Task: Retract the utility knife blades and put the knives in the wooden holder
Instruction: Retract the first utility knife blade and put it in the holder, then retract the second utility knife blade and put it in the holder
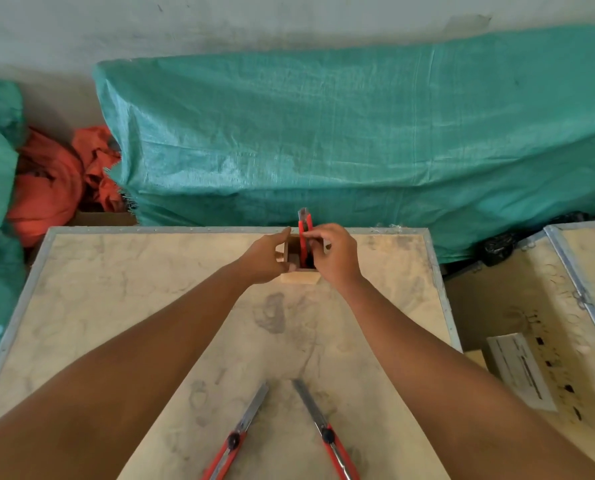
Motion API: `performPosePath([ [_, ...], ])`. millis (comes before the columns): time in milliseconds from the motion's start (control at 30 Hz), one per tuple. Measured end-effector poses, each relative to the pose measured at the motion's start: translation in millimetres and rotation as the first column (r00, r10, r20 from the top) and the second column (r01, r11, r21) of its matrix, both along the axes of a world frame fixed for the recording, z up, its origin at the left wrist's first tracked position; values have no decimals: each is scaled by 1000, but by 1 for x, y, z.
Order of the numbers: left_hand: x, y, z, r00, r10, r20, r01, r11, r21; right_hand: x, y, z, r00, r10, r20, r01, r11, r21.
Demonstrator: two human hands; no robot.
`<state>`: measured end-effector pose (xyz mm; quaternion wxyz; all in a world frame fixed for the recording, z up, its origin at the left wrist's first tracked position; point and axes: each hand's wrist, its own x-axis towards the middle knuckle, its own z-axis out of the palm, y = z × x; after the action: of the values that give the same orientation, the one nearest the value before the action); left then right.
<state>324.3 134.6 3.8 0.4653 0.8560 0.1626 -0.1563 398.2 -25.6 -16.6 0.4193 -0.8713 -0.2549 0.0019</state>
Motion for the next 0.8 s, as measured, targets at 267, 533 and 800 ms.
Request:
performPosePath([
  [267,-4,-5,3,999,32,3,-32,999,-6,-11,-10,2,998,-61,7,61,996,66],
  [533,-44,-17,21,983,183,34,-182,983,-32,-73,-44,14,996,-64,-68,69,995,75],
  [800,-163,-28,30,962,272,-16,-272,960,-67,-184,-66,8,908,-13,-419,35,998,44],
])
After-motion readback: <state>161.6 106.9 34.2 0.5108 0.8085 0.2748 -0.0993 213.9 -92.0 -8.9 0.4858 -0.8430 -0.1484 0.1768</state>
